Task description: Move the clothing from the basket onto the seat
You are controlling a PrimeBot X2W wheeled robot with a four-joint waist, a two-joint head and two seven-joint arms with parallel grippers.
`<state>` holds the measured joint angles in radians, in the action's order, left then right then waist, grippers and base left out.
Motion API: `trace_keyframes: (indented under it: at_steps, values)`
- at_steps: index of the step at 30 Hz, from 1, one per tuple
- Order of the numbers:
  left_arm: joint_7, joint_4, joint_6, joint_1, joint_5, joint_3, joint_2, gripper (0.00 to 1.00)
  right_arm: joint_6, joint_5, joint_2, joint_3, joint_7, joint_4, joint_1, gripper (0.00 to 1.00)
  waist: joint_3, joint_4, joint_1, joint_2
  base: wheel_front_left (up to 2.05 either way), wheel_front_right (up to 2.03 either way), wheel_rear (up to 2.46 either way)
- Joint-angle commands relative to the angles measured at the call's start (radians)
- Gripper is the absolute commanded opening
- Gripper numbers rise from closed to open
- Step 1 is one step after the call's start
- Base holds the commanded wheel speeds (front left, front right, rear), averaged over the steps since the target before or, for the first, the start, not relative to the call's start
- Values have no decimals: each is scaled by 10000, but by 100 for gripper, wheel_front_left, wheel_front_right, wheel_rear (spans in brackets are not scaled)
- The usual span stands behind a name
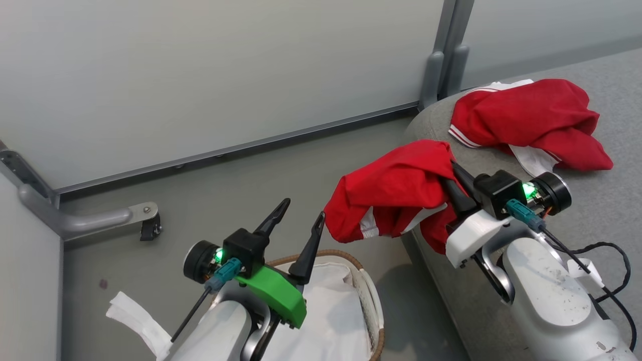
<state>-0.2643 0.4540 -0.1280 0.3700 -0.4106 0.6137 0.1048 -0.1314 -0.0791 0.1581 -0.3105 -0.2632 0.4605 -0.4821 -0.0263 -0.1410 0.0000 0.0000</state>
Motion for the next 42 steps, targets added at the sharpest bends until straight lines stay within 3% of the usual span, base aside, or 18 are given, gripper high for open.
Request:
trace_keyframes:
  at_steps: [1, 14, 19, 31, 42]
  values:
    - [-1, -64, -38, -119, 136, 42, -56, 100, 14, 52, 39, 96, -24, -32, 105, 0, -162, -221, 0, 0, 0, 0, 0]
    - [-1, -177, -38, 309, 228, 247, -93, 100, 14, 298, 79, 1119, -24, -374, 107, 0, -1100, -2027, 0, 0, 0, 0, 0]
    - [-1, -148, -39, 483, 270, 375, -69, 100, 14, 356, 1, 1585, -24, -485, 189, 0, -1483, -2353, 0, 0, 0, 0, 0]
    - [0, -370, -39, 1158, 347, 595, 160, 100, 14, 335, 22, 3125, -24, -822, -1121, 0, -2800, -2066, 0, 0, 0, 0, 0]
    - [0, -748, -40, 2091, 758, 600, 366, 100, 14, 496, 1903, 4422, -24, -155, -4256, 0, -4548, -1187, 0, 0, 0, 0, 0]
